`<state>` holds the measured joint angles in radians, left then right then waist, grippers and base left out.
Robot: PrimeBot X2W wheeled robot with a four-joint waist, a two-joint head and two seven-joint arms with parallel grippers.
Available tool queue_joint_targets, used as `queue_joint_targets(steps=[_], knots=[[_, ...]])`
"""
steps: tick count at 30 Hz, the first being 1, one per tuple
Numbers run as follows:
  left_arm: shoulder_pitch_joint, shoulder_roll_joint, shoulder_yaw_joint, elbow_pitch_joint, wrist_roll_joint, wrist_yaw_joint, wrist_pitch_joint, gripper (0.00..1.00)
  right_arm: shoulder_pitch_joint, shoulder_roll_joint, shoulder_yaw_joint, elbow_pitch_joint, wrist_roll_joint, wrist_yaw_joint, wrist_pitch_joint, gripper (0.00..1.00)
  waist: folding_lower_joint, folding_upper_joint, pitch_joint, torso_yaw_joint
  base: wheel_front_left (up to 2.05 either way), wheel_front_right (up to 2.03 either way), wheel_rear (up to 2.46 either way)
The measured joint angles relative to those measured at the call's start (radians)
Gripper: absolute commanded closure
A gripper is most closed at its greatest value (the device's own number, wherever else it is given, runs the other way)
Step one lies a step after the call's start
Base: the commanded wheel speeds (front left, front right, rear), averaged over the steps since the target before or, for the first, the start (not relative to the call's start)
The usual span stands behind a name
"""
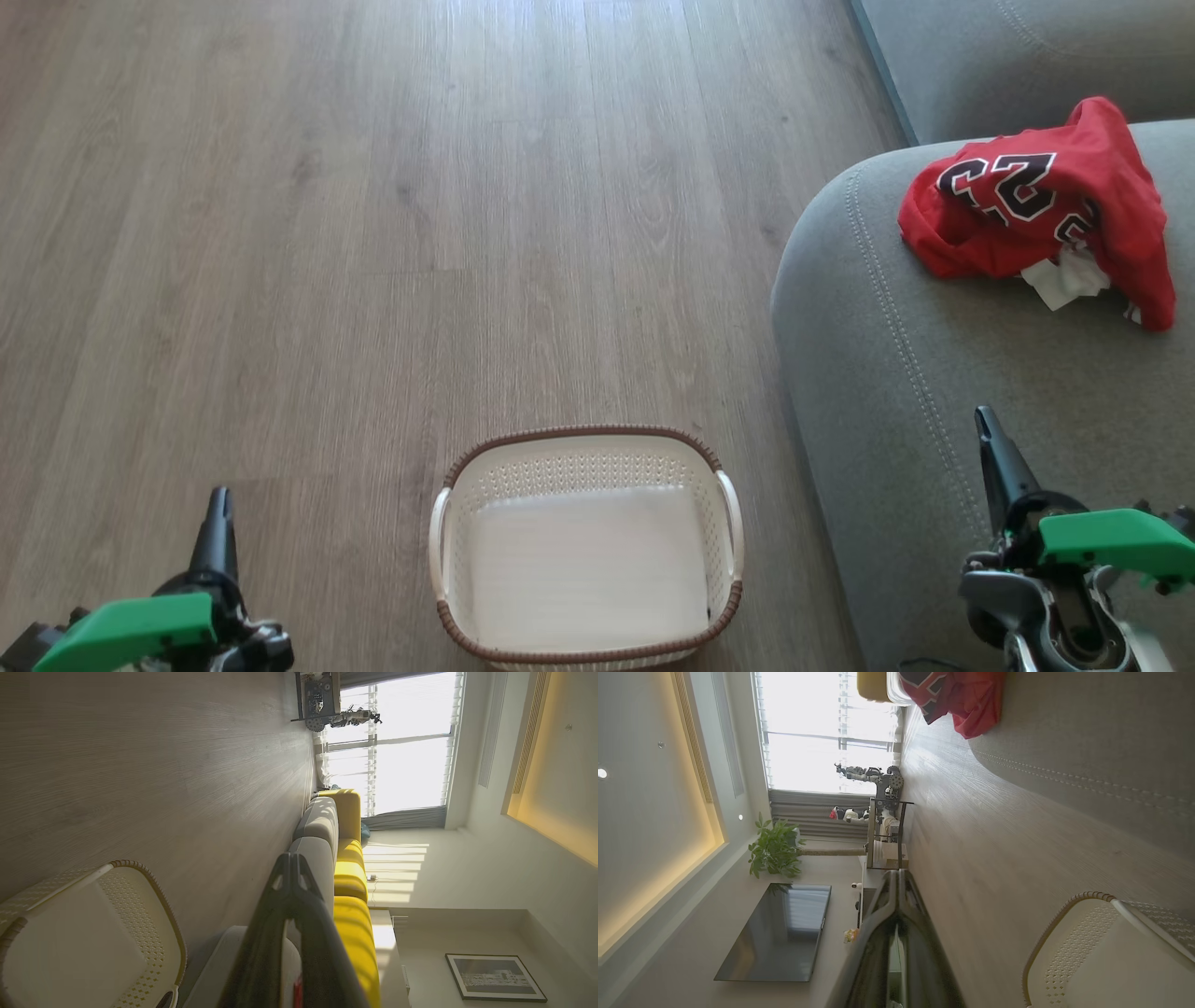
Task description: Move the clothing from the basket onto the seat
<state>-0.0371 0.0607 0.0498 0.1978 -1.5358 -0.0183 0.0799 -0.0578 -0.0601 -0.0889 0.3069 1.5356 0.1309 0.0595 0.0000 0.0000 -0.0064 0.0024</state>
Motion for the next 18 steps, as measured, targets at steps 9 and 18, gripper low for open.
queue_joint_targets(steps=[9,18], knots=[[-0.015,-0.018,0.026,-0.006,-0.073,-0.017,0.025,1.00,-0.021,-0.005,-0.003,-0.007,0.102,0.000,0.013,1.00,0.0000,0.0000,0.003,-0.003,0.00,0.00,0.00],[-0.015,-0.018,0.028,-0.006,-0.073,-0.017,0.025,1.00,-0.021,-0.008,-0.001,-0.007,0.103,0.000,0.012,1.00,0.0000,0.0000,0.003,-0.003,0.00,0.00,0.00]])
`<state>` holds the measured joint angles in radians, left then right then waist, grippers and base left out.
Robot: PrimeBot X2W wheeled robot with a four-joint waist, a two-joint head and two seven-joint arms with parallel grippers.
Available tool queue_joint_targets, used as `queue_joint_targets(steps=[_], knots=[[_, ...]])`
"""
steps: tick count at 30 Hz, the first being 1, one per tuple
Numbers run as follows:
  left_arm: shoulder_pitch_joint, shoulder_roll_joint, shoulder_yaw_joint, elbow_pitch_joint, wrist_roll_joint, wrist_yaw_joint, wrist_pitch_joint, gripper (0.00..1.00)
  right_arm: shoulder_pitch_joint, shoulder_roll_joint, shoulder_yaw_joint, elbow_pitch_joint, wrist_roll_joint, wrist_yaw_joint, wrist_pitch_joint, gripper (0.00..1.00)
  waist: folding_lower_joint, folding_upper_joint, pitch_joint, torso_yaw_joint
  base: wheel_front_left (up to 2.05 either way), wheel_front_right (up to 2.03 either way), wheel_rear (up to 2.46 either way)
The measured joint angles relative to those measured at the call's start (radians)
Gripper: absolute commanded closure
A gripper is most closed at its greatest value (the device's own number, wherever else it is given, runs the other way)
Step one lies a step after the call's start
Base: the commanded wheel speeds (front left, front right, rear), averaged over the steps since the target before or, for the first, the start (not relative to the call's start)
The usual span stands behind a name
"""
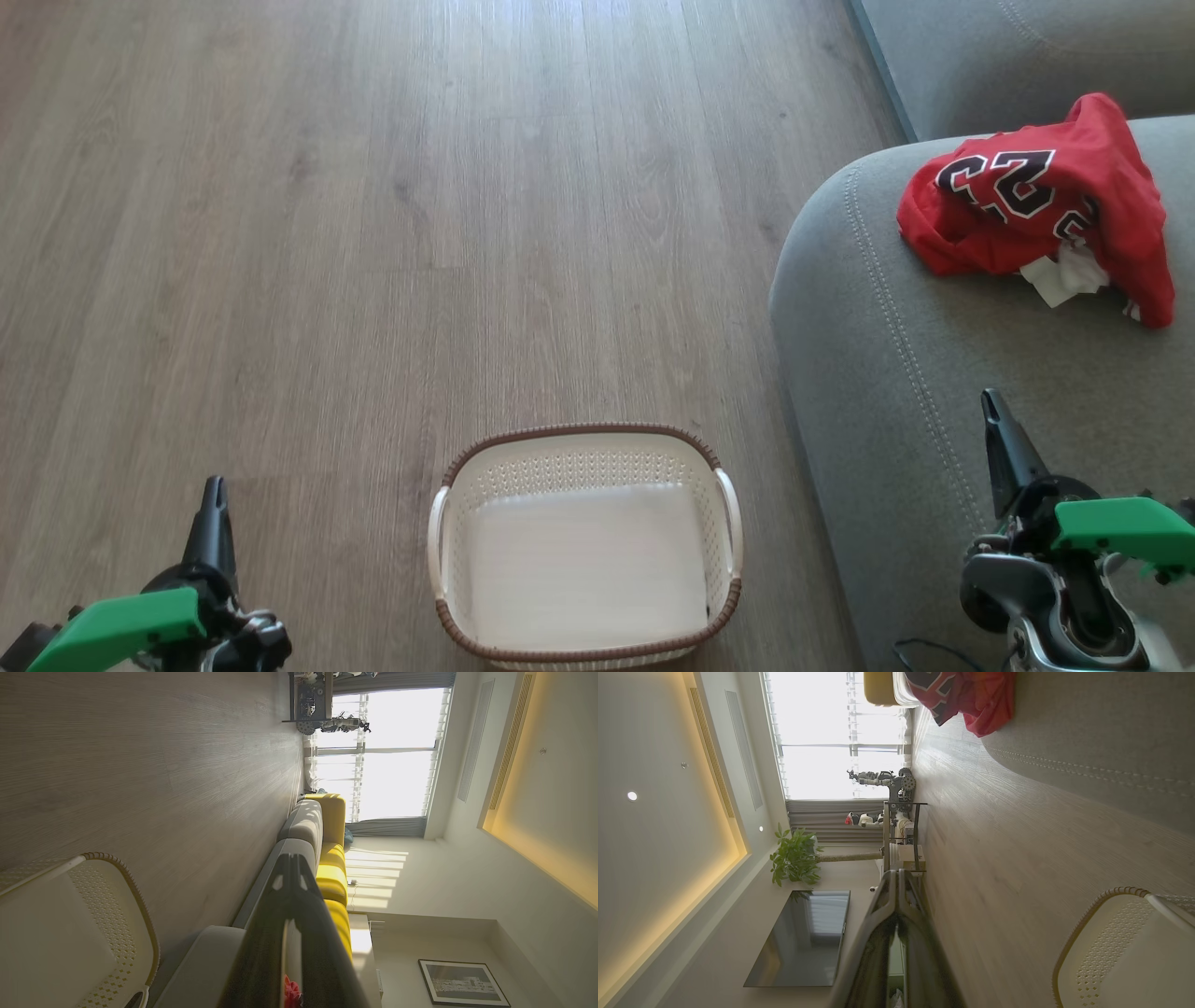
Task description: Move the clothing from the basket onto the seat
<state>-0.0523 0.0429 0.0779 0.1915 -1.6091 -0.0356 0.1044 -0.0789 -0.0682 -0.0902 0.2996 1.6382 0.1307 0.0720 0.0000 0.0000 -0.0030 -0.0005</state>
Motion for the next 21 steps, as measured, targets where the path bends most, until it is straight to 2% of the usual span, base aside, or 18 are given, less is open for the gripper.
queue_joint_targets(steps=[21], knots=[[0.000,0.000,0.000,0.000,0.000,0.000,0.001,1.00,0.000,-0.012,0.015,0.000,0.017,0.000,-0.004,1.00,0.0000,0.0000,0.000,0.000,0.00,0.00,0.00]])
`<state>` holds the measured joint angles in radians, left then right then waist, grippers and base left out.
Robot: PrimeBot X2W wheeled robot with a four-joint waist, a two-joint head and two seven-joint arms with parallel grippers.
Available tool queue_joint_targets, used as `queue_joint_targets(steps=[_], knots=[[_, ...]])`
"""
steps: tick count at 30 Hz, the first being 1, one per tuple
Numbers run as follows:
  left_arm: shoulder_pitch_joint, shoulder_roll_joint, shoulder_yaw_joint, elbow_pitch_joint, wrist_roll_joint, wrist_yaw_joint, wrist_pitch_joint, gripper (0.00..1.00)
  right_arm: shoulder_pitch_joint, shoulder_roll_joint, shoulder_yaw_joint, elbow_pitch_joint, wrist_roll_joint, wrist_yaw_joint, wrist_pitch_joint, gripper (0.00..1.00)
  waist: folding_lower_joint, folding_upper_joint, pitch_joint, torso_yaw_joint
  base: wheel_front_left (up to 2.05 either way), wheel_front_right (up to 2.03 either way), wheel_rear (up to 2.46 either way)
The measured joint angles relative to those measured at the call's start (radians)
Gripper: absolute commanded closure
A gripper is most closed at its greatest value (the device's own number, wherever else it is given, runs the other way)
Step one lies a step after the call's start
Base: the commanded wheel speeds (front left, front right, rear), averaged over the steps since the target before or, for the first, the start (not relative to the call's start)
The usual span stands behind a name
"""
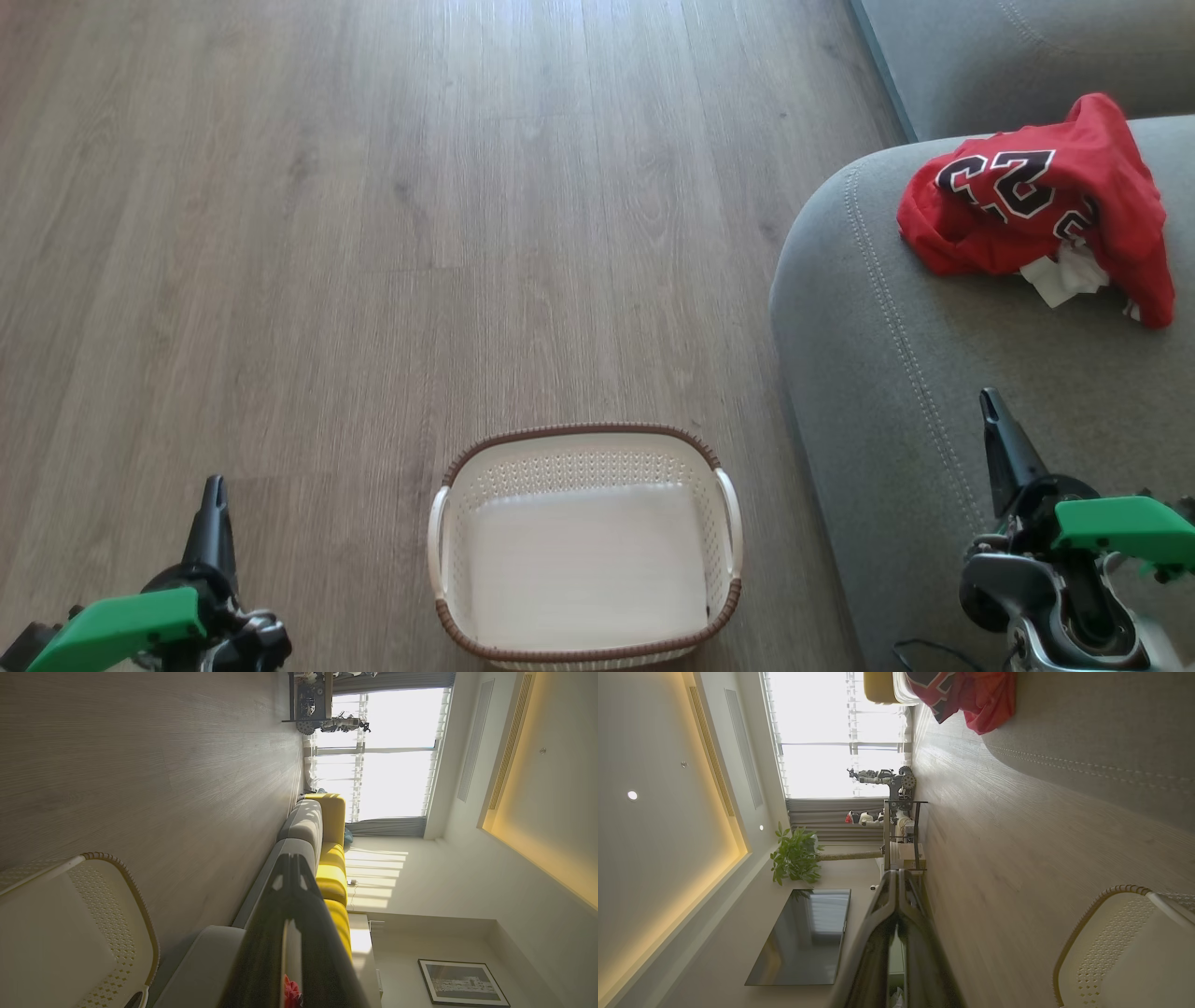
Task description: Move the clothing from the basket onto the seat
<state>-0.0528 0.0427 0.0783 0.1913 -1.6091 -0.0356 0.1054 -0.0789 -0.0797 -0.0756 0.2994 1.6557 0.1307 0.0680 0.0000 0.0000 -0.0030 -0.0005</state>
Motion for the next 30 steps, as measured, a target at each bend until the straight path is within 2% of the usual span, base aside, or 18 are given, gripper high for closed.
queue_joint_targets(steps=[30], knots=[[0.000,0.000,0.001,0.000,0.000,0.000,0.000,1.00,0.000,-0.022,0.031,-0.004,0.027,0.000,-0.024,1.00,0.0000,0.0000,0.000,0.000,0.00,0.00,0.00]])
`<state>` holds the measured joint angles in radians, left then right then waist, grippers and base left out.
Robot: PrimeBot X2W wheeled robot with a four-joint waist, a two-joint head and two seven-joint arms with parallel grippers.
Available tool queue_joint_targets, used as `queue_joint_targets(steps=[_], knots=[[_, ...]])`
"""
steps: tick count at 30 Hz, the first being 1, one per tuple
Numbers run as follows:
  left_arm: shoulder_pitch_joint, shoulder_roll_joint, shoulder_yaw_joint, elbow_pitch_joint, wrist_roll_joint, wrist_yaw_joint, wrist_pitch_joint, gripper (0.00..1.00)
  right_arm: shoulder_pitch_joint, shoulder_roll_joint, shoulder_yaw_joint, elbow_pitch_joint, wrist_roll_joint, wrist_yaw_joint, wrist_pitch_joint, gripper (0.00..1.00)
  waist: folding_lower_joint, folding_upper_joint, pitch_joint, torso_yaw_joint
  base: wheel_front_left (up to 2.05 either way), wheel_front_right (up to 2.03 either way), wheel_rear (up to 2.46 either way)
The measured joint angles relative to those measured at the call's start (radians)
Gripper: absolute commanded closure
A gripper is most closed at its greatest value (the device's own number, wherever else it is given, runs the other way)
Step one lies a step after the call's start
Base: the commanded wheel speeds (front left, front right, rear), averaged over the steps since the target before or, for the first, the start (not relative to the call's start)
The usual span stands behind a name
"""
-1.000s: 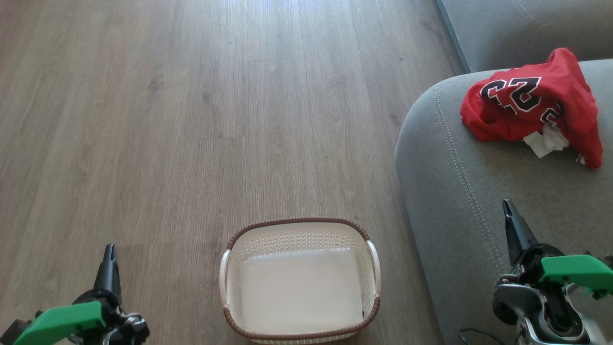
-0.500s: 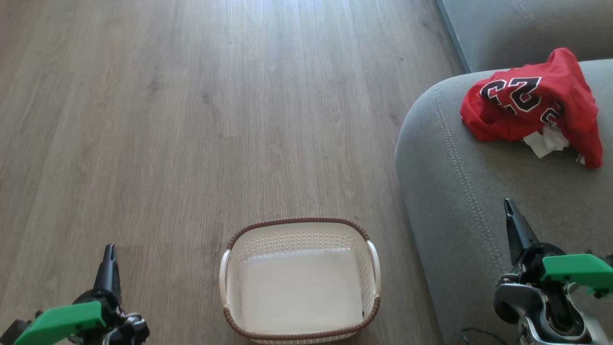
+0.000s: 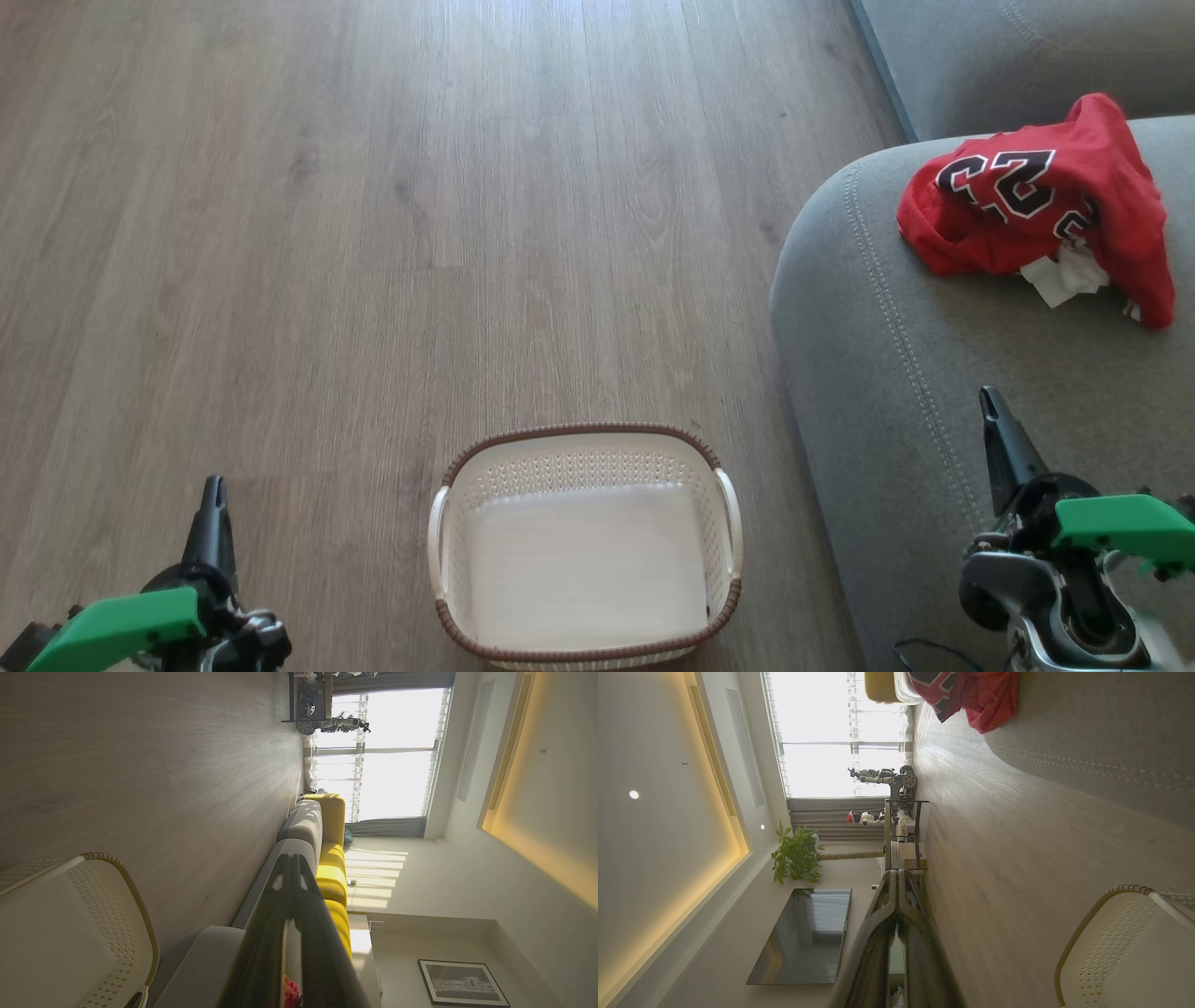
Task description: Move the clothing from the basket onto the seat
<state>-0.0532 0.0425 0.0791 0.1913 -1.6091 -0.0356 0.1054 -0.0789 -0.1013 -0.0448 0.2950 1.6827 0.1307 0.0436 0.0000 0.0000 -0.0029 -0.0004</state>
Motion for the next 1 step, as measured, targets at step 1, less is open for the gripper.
queue_joint_targets(steps=[1], knots=[[0.000,0.000,0.000,0.000,0.000,0.000,0.000,1.00,0.000,-0.001,0.002,0.000,0.001,0.000,0.000,1.00,0.0000,0.0000,0.000,0.000,0.00,0.00,0.00]])
